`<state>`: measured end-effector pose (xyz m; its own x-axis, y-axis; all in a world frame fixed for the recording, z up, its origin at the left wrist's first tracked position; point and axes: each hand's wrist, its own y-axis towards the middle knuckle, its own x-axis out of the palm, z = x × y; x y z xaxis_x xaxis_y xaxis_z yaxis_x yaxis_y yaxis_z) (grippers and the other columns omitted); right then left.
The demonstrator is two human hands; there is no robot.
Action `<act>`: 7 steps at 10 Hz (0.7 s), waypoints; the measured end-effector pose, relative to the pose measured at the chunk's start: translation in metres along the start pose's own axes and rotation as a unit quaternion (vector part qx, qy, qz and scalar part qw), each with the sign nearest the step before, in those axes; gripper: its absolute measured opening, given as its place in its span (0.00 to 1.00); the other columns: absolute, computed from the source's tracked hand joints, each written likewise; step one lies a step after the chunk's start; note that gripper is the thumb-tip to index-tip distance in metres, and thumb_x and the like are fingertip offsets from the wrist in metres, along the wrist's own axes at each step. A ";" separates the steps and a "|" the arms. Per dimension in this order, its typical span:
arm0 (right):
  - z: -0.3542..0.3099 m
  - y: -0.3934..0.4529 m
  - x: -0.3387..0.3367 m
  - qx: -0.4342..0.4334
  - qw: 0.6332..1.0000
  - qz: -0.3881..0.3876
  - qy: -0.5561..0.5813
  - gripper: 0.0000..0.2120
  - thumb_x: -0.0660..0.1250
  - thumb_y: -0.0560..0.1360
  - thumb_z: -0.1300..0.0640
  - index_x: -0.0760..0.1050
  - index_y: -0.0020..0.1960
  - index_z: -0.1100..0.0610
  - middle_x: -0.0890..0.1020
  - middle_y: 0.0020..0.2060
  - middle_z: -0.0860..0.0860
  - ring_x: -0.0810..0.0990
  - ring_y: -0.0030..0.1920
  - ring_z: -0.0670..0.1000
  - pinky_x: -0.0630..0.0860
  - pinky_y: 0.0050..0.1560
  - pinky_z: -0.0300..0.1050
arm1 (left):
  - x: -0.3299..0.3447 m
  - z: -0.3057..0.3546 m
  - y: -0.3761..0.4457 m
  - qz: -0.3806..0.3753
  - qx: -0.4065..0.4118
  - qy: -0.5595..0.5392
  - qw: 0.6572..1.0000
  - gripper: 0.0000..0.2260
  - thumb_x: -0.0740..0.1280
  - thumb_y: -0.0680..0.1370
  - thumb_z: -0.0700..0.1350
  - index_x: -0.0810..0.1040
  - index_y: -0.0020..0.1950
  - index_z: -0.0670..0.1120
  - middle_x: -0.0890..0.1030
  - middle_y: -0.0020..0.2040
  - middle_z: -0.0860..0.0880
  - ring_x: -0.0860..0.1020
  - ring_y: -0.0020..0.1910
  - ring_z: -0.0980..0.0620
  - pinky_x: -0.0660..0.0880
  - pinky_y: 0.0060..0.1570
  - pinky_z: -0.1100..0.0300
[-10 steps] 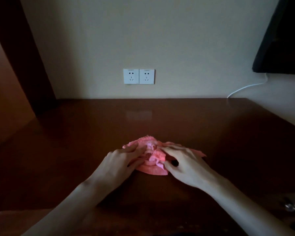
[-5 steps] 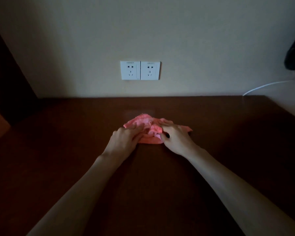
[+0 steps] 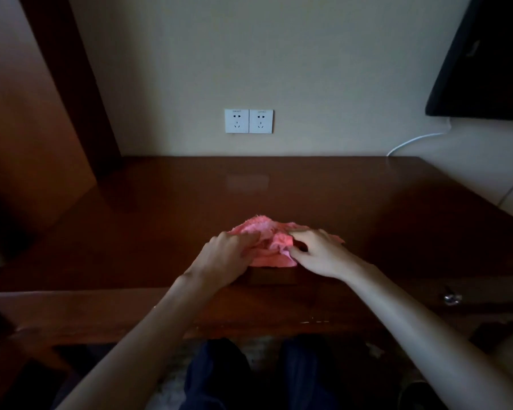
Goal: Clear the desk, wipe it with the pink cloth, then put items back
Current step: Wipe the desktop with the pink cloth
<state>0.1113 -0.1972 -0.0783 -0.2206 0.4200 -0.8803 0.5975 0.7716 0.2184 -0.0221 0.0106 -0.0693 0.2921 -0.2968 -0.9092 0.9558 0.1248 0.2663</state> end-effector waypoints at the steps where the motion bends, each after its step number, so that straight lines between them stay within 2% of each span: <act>1: -0.010 -0.013 -0.024 0.044 0.992 -0.051 0.104 0.24 0.70 0.78 0.48 0.72 0.73 0.41 0.76 0.70 0.46 0.74 0.70 0.50 0.71 0.68 0.41 | -0.012 0.002 -0.011 -0.046 -0.005 -0.014 0.999 0.29 0.67 0.77 0.64 0.62 0.76 0.66 0.71 0.74 0.48 0.71 0.70 0.45 0.75 0.64 0.41; 2: -0.020 -0.010 -0.018 0.044 0.998 -0.048 0.016 0.31 0.71 0.76 0.41 0.67 0.77 0.42 0.71 0.73 0.46 0.71 0.72 0.51 0.69 0.68 0.44 | -0.004 0.003 -0.002 -0.069 -0.015 -0.043 0.997 0.35 0.64 0.75 0.71 0.56 0.80 0.65 0.61 0.81 0.50 0.62 0.77 0.46 0.66 0.73 0.41; 3: -0.033 -0.009 -0.002 0.065 0.995 -0.041 -0.064 0.32 0.68 0.76 0.37 0.65 0.77 0.42 0.73 0.71 0.45 0.73 0.69 0.52 0.73 0.65 0.50 | 0.013 0.004 0.002 -0.039 0.019 -0.035 0.998 0.27 0.65 0.77 0.67 0.66 0.75 0.65 0.74 0.72 0.53 0.78 0.65 0.47 0.79 0.60 0.46; 4: -0.035 -0.007 0.005 0.067 0.995 0.014 -0.078 0.24 0.67 0.77 0.43 0.72 0.72 0.44 0.78 0.66 0.47 0.77 0.64 0.55 0.75 0.59 0.49 | 0.012 0.003 -0.002 0.036 0.040 0.001 0.999 0.23 0.66 0.77 0.67 0.75 0.70 0.62 0.82 0.58 0.53 0.83 0.50 0.49 0.79 0.44 0.57; 5: -0.056 -0.007 0.018 0.055 0.993 0.080 -0.073 0.15 0.71 0.76 0.48 0.81 0.62 0.46 0.83 0.54 0.47 0.82 0.56 0.53 0.68 0.46 0.40 | 0.006 -0.001 -0.015 0.059 0.043 0.037 0.997 0.22 0.66 0.77 0.67 0.77 0.69 0.61 0.83 0.50 0.53 0.82 0.44 0.51 0.71 0.38 0.62; 6: -0.090 0.000 0.031 0.038 0.996 0.064 -0.058 0.09 0.73 0.75 0.51 0.84 0.55 0.46 0.83 0.44 0.46 0.82 0.48 0.52 0.67 0.41 0.40 | -0.011 -0.026 -0.042 0.059 0.029 0.067 0.996 0.22 0.65 0.77 0.67 0.76 0.69 0.62 0.82 0.48 0.53 0.81 0.41 0.50 0.70 0.36 0.60; 7: -0.143 0.022 0.056 -0.012 0.999 0.029 -0.014 0.08 0.74 0.73 0.53 0.86 0.51 0.46 0.85 0.42 0.47 0.82 0.43 0.51 0.74 0.40 0.44 | -0.045 -0.072 -0.086 0.043 -0.005 0.093 0.995 0.22 0.64 0.77 0.68 0.76 0.68 0.61 0.81 0.47 0.52 0.81 0.42 0.49 0.75 0.37 0.56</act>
<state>0.0018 -0.0882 -0.0621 -0.1646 0.4519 -0.8768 0.5902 0.7573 0.2795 -0.1201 0.0816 -0.0742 0.3612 -0.1033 -0.9267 0.9266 0.1514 0.3443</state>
